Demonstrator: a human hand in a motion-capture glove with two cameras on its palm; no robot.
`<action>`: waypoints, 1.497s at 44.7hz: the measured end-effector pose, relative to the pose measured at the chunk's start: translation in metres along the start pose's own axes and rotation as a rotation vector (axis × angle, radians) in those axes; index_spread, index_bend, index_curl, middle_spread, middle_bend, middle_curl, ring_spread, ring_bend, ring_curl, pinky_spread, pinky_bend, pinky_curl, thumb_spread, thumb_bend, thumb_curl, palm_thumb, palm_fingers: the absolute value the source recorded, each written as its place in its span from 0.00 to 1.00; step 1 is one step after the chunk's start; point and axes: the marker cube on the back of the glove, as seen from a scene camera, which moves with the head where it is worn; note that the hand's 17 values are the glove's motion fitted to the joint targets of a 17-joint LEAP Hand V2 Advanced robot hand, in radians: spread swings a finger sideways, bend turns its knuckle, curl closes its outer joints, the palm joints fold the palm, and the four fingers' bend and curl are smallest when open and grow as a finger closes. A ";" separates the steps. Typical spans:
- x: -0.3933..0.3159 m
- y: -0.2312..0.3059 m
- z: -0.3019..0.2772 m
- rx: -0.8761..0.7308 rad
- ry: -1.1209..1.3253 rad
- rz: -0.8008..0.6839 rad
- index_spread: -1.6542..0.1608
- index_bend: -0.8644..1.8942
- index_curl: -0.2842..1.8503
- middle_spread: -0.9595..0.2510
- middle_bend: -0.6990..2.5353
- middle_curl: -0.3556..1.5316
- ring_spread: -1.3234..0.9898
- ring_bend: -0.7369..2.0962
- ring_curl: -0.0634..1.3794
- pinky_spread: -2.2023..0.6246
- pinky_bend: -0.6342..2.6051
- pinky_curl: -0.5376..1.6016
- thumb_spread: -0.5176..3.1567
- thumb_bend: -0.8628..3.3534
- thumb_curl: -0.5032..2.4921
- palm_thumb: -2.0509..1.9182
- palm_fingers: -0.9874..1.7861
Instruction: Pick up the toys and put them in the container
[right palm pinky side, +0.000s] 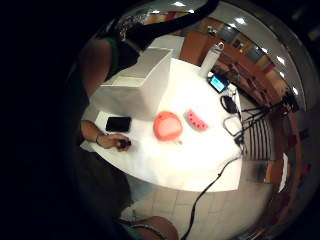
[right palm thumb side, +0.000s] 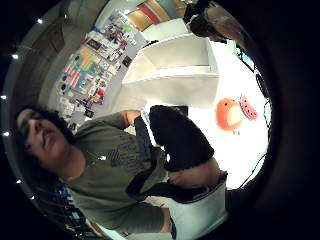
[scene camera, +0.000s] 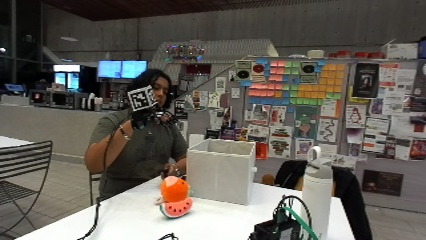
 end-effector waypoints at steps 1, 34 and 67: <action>0.000 0.000 0.000 0.000 -0.001 -0.002 0.83 0.38 0.14 0.75 0.28 0.20 0.53 0.39 0.07 0.78 0.33 0.29 0.26 0.20 0.17 0.51 0.54; 0.097 -0.028 0.067 0.014 0.080 0.260 0.70 0.38 0.22 0.66 0.30 0.30 0.45 0.46 0.16 0.77 0.36 0.37 0.51 0.20 0.21 0.50 0.53; 0.259 -0.059 0.258 -0.019 0.162 0.611 0.71 0.36 0.24 0.54 0.37 0.37 0.39 0.57 0.23 0.69 0.39 0.39 0.50 0.20 0.24 0.51 0.67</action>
